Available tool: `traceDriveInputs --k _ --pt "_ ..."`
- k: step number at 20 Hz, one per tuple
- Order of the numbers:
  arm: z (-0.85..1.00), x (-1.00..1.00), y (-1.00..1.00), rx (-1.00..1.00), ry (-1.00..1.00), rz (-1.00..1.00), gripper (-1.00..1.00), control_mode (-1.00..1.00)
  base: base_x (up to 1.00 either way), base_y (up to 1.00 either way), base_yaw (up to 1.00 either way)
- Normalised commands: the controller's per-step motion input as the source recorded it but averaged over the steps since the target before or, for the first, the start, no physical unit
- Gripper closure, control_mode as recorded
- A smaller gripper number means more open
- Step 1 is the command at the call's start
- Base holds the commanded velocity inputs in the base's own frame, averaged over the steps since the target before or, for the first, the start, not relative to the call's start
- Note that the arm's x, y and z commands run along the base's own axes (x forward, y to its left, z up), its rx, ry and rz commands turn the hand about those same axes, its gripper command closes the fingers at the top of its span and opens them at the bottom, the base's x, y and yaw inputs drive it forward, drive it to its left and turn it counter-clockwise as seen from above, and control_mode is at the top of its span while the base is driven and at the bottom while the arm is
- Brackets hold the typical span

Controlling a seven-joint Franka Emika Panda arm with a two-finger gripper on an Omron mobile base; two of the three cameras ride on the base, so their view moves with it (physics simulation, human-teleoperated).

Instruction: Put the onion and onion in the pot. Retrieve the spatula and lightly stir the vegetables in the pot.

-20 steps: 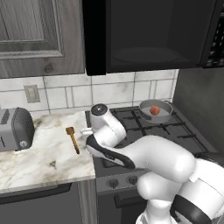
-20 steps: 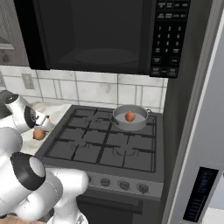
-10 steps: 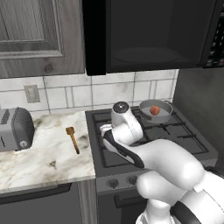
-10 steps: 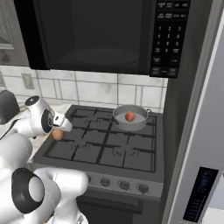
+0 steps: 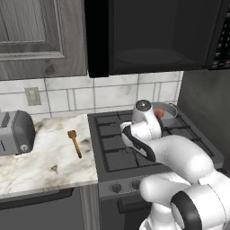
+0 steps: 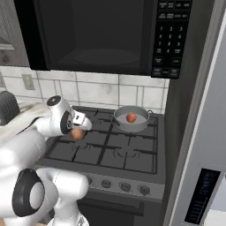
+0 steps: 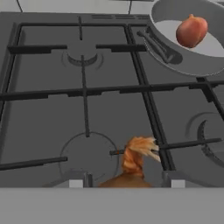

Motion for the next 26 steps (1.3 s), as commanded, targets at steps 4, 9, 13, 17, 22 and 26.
traceDriveInputs --k 4,9,13,17,22,26 --pt "0.22 0.26 -0.66 0.0 0.0 0.0 1.0 -1.0 0.0 0.0 0.0" --pt "0.14 0.25 -0.66 0.0 -0.04 0.01 1.0 -1.0 0.0 0.0 0.0" --pt "0.11 0.17 -0.68 0.0 -0.18 0.09 1.0 -1.0 0.0 0.0 0.0" --pt "0.12 0.24 -0.54 0.01 -0.12 0.08 1.0 -1.0 0.0 0.0 0.0" --pt "0.04 0.12 -0.33 0.08 -0.16 0.08 1.0 -1.0 0.0 0.0 0.0" --pt "0.16 0.35 -0.16 0.05 -0.11 0.02 1.0 -1.0 0.0 0.0 0.0"
